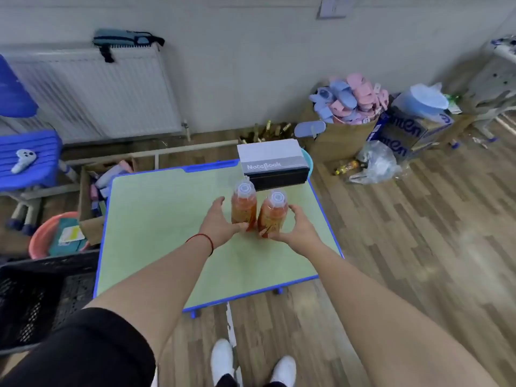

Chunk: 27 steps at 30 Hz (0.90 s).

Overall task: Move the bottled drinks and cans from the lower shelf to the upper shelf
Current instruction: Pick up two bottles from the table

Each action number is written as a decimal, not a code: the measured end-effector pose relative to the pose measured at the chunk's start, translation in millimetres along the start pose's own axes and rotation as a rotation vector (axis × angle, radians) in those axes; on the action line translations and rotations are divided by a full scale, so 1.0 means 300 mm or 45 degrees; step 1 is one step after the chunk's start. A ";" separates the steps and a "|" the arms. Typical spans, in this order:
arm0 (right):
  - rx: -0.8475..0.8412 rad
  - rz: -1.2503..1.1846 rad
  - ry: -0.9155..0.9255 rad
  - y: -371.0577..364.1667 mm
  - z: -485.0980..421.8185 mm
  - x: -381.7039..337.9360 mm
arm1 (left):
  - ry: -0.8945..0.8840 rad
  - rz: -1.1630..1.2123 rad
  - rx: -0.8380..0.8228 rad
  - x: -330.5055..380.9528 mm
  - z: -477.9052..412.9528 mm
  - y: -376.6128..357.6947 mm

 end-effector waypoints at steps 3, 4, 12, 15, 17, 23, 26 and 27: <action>-0.026 -0.013 0.042 -0.009 -0.045 -0.008 | -0.029 0.024 -0.004 0.007 -0.042 -0.013; -0.036 -0.038 0.041 -0.014 -0.066 0.001 | -0.032 0.043 -0.004 0.002 -0.057 -0.023; -0.046 -0.156 0.073 -0.067 -0.154 0.038 | -0.045 0.150 0.083 -0.018 -0.096 -0.090; -0.028 -0.231 0.073 -0.088 -0.175 0.048 | -0.075 0.167 0.103 -0.029 -0.106 -0.093; -0.029 -0.269 0.076 -0.097 -0.177 0.053 | -0.086 0.172 0.084 -0.029 -0.102 -0.090; -0.048 -0.334 0.067 -0.051 -0.103 0.064 | -0.071 0.221 -0.064 -0.022 -0.039 -0.098; -0.004 -0.361 0.043 -0.004 -0.049 0.076 | -0.097 0.250 -0.141 0.017 -0.010 -0.111; 0.021 -0.379 0.031 0.018 -0.029 0.077 | -0.117 0.245 -0.174 0.044 -0.005 -0.117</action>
Point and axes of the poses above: each hand's wrist, its own z-axis away from the middle knuckle, its own y-axis out of the back of the hand, x = y × z, the point moved 7 cm from there along -z, towards the middle knuckle, and after that the axes turned 10 degrees about -y, right-handed, at the moved point
